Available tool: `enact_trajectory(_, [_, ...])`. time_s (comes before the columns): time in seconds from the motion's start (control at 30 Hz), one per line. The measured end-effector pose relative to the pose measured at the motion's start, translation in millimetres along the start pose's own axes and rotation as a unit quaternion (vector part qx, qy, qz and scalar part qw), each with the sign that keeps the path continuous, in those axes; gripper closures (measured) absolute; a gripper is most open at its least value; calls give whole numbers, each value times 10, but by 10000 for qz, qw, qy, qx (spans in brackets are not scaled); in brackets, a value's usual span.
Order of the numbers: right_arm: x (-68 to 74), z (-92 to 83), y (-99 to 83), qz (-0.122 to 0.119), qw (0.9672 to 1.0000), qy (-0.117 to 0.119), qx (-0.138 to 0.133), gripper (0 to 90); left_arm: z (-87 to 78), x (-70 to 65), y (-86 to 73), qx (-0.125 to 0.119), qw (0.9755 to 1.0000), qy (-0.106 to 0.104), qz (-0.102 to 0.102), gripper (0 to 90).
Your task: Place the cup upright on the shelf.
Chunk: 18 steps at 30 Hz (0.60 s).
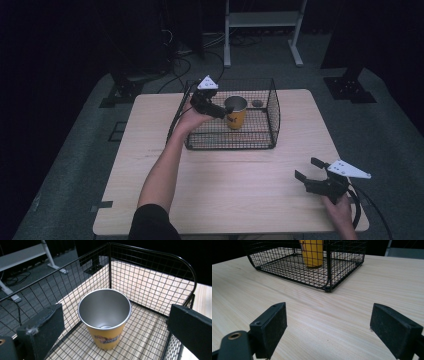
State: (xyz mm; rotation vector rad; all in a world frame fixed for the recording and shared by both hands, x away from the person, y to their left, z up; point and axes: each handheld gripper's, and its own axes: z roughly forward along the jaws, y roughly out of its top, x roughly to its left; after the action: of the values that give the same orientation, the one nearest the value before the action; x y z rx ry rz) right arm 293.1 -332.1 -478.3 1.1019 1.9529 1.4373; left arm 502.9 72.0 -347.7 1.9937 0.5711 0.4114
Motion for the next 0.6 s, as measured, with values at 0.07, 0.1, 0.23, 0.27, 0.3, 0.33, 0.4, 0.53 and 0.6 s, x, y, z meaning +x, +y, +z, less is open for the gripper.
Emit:
enact_trajectory(0.07, [1,1,0,1,10000,-3,3,130,-27,-22,-8,-22,10000,-3,18,6])
enact_trajectory(0.1, [0,0,0,0,10000,-3,3,130,-40,-32,-14,-36,10000,-6,6,6])
enact_trajectory(0.23, [2,1,0,-7,10000,-9,6,130,-90,-69,-51,-87,10000,-31,-16,6])
enact_trajectory(0.27, [3,1,0,-8,10000,-7,10,130,-99,-79,-57,-84,10000,-36,-34,6])
enact_trajectory(0.3, [3,1,0,-11,10000,-8,11,130,-113,-92,-65,-94,9999,-29,-33,6])
enact_trajectory(0.33, [4,1,0,-12,10000,-6,11,130,-132,-106,-74,-119,9999,-10,-30,6])
enact_trajectory(0.4, [3,1,1,-11,10000,-4,13,130,-168,-125,-86,-186,9998,12,-54,6])
enact_trajectory(0.53, [7,2,1,-25,10000,-4,17,130,-243,-140,-109,-273,9996,36,-110,6])
enact_trajectory(0.6, [9,2,1,-31,10000,-12,17,130,-279,-150,-123,-275,9995,54,-129,6])
